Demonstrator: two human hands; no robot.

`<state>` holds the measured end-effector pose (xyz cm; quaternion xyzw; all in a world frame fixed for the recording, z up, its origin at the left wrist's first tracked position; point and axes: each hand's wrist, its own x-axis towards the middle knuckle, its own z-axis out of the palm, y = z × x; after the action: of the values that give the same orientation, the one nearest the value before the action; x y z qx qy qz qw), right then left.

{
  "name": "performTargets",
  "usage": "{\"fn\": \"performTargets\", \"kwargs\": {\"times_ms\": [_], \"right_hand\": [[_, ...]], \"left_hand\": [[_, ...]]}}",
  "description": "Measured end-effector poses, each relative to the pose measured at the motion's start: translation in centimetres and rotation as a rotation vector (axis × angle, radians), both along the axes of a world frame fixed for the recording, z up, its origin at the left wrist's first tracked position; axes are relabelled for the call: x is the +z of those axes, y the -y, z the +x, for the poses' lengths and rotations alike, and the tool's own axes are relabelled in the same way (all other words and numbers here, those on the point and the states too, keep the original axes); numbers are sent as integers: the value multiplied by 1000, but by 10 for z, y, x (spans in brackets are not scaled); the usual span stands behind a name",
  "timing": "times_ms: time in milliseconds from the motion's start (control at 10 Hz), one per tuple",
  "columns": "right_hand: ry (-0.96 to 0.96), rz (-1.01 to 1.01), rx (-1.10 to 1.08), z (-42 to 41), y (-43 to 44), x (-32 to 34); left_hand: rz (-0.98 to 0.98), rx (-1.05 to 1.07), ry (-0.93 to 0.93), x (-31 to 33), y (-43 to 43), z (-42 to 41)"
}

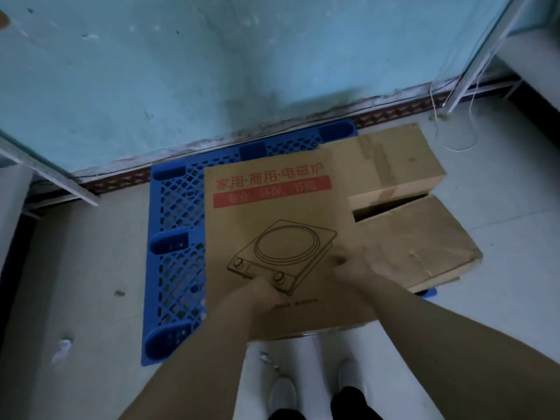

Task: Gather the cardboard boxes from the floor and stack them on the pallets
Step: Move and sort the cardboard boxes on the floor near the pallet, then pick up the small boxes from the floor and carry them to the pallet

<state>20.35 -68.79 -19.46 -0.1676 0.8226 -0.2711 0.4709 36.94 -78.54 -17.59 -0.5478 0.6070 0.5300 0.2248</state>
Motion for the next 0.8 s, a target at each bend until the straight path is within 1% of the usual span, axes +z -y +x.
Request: {"fn": "performTargets", "kwargs": {"times_ms": [100, 200, 300, 400, 500, 600, 700, 800], "right_hand": [[-54, -15, -182, -1, 7, 12], [-55, -103, -300, 3, 7, 28], [-58, -146, -358, 10, -5, 31], [-53, -155, -444, 18, -24, 33], [-70, -182, -558, 26, -50, 43], [-60, -183, -637, 33, -85, 55], [-89, -212, -698, 43, -127, 66], [-103, -184, -799, 59, -186, 69]], "left_hand": [[-128, -99, -6, 23, 27, -8], [-150, -150, -33, 38, 41, -12], [-183, -243, -2, 50, 39, -12], [-191, -310, -72, 65, 34, -16], [-211, -378, -118, 76, 18, -22], [-182, -451, -203, 89, -6, -35], [-136, -564, -255, 99, -37, -49], [-137, -710, -296, 107, -85, -61]]}}
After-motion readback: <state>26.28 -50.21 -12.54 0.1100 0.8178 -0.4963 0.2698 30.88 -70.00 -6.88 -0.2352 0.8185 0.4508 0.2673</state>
